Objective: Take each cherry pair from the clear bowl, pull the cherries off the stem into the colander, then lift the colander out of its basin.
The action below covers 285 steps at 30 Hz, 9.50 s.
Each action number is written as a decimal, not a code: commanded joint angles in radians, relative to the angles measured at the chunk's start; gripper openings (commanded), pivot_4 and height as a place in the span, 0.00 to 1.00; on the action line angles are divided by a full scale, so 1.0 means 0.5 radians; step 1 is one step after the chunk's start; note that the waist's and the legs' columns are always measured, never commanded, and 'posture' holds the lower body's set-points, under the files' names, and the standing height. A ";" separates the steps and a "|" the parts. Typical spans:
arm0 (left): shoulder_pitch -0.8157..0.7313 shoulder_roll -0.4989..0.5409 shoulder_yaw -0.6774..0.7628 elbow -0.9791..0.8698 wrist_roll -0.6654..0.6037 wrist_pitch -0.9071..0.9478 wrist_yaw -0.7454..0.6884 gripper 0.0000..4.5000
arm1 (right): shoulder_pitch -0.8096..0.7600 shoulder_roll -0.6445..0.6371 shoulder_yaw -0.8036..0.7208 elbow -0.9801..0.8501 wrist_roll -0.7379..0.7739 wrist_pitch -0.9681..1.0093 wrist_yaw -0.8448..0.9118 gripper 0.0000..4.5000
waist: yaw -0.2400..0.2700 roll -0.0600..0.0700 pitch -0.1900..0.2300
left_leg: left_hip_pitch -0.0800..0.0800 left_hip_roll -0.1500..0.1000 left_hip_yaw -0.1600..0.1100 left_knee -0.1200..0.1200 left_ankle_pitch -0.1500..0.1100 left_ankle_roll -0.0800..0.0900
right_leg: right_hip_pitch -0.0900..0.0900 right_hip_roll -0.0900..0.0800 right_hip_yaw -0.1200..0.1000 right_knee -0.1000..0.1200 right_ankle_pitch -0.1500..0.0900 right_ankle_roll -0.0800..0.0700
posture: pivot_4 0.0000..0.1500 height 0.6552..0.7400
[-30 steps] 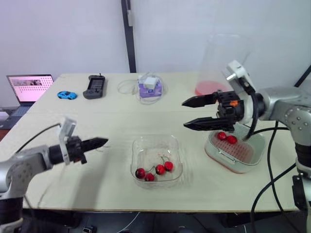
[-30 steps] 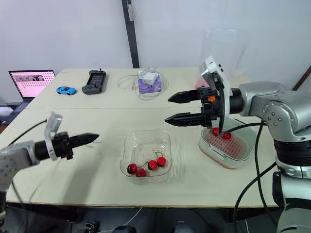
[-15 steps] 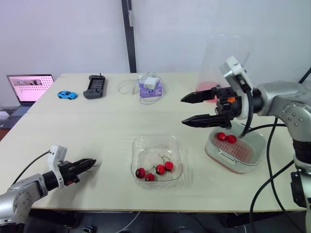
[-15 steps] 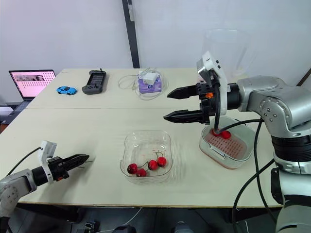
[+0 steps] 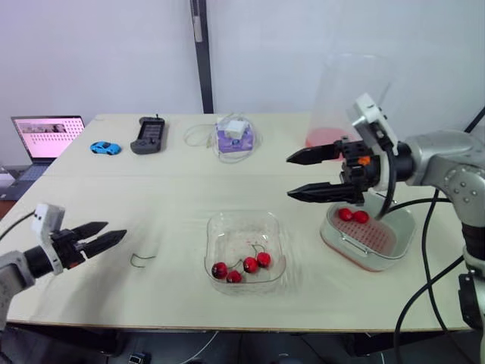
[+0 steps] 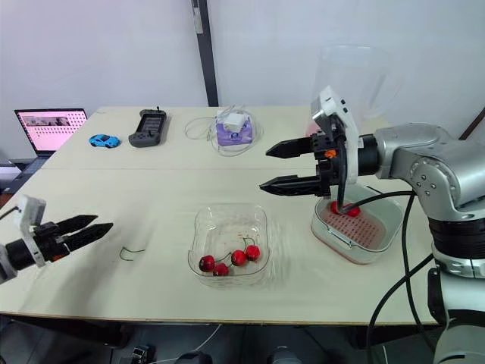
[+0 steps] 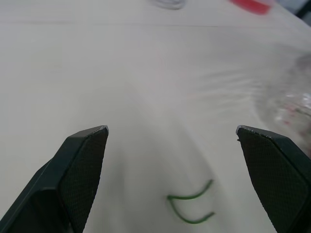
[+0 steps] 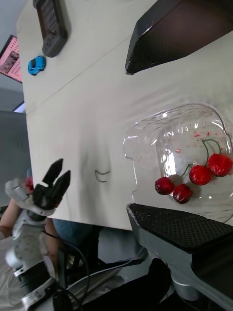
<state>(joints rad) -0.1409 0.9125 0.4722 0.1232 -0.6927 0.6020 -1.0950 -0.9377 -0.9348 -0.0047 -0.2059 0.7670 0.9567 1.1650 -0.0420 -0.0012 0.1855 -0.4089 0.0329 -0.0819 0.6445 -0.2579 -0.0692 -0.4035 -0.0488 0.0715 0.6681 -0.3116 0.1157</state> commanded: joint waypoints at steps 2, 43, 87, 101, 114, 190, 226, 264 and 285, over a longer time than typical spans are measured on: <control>0.003 0.135 -0.016 -0.392 -0.196 0.178 -0.188 0.99 | -0.085 0.007 0.047 -0.108 -0.096 -0.050 -0.069 1.00 | -0.004 0.000 0.000 | 0.000 0.000 0.000 0.000 0.000 0.000 | 0.000 0.000 0.000 0.000 0.000 0.000 | 1.00 0.92; -0.206 0.033 -0.490 -0.966 -0.345 0.408 -0.015 1.00 | -0.446 0.582 1.629 -0.324 -0.867 0.880 -0.525 0.72 | -0.007 0.000 0.001 | 0.000 0.001 -0.001 0.000 0.000 0.000 | -0.006 0.004 0.002 0.006 0.000 -0.001 | 1.00 0.92; -0.303 -0.001 -0.552 -0.906 -0.324 0.468 0.051 1.00 | -0.528 0.648 1.595 -0.134 -0.910 0.646 -0.470 0.46 | -0.009 0.000 0.001 | 0.000 0.001 -0.001 0.000 0.000 0.000 | -0.006 0.004 0.001 0.006 0.000 -0.001 | 1.00 0.92; -0.316 -0.052 -0.607 -0.880 -0.265 0.417 0.029 1.00 | -0.509 0.581 1.662 -0.289 -0.860 0.815 -0.447 0.46 | -0.008 0.000 0.001 | -0.001 0.001 -0.001 0.000 0.000 0.000 | -0.007 0.004 0.002 0.006 0.000 -0.001 | 1.00 0.92; -0.312 -0.082 -0.586 -0.914 -0.288 0.446 0.060 1.00 | -0.395 0.664 1.780 -0.045 -1.016 0.583 -0.490 0.46 | -0.008 0.000 0.001 | -0.001 0.001 -0.002 0.000 0.000 0.000 | -0.006 0.004 0.001 0.006 0.000 -0.001 | 1.00 0.92; -0.637 -0.229 -0.570 -0.652 -0.216 0.299 0.062 1.00 | -0.059 0.342 1.191 -0.412 -1.304 -0.375 -0.567 0.21 | 0.002 -0.003 0.001 | -0.001 0.001 -0.002 0.000 0.000 -0.001 | -0.005 0.003 0.001 0.005 0.000 0.000 | 1.00 0.92; -1.192 -1.143 -0.798 -0.487 -0.118 0.201 0.683 0.88 | 0.792 0.685 0.742 -0.409 -2.971 -2.016 -1.566 0.20 | -0.003 -0.006 0.002 | 0.000 -0.001 -0.002 0.003 0.008 -0.014 | -0.002 0.002 0.001 0.007 0.000 0.000 | 1.00 0.92; -1.261 -1.075 -0.813 -0.361 -0.209 0.208 0.338 0.00 | 0.753 0.911 -0.491 -0.945 -0.839 -0.061 -0.722 0.84 | -0.004 -0.005 0.002 | 0.007 0.000 -0.006 0.002 0.005 -0.008 | 0.007 0.004 -0.001 0.010 0.000 0.000 | 1.00 0.92; -1.217 -1.012 -0.863 -0.522 -0.402 0.493 0.168 0.00 | 0.721 1.004 -0.349 -0.714 0.061 0.360 -0.935 0.78 | -0.004 -0.005 0.002 | 0.004 -0.001 -0.006 0.003 0.002 -0.003 | 0.008 0.003 -0.002 0.003 0.000 0.000 | 1.00 0.92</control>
<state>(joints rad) -0.7453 0.4077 0.0252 -0.1003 -0.8707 0.8477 -1.0160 -0.5701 -0.4424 -0.1657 -0.5517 0.7612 1.1508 0.7114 -0.0439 -0.0035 0.1864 -0.4069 0.0325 -0.0849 0.6460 -0.2570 -0.0707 -0.3996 -0.0473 0.0706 0.6695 -0.3116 0.1157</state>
